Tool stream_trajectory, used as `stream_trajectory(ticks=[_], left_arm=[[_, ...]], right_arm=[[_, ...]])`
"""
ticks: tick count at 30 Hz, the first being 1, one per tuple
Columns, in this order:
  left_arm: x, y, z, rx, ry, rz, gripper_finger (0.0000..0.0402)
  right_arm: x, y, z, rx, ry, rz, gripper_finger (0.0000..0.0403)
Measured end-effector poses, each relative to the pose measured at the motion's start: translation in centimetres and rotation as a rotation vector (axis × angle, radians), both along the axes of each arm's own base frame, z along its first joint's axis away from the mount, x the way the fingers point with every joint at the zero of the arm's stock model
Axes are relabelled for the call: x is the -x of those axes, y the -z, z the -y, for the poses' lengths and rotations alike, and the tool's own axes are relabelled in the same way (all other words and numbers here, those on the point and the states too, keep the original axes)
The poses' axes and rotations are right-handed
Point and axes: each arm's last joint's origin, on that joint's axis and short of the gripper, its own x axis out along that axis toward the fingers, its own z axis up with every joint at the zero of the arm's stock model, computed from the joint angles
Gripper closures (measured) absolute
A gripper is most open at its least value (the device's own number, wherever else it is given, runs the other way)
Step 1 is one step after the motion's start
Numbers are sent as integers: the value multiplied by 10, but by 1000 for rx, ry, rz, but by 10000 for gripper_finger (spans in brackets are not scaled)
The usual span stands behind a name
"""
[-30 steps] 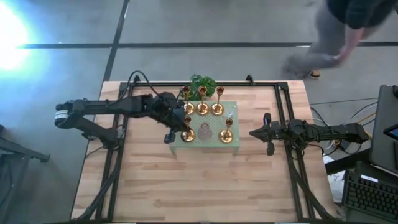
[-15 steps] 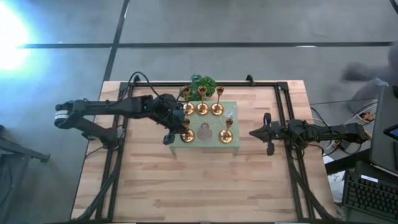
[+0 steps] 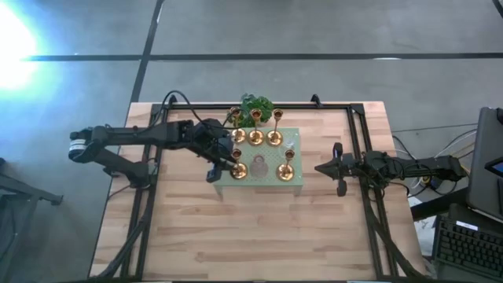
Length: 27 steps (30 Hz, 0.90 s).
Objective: Pick & Place candle stick holders
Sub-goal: Return to Home Position
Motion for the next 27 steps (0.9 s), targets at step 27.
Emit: stream_trajectory(ticks=[27], left_arm=[[109,-67,34,-91,-83,363,225]], right_arm=[[0,0,0,0,0,0,394]])
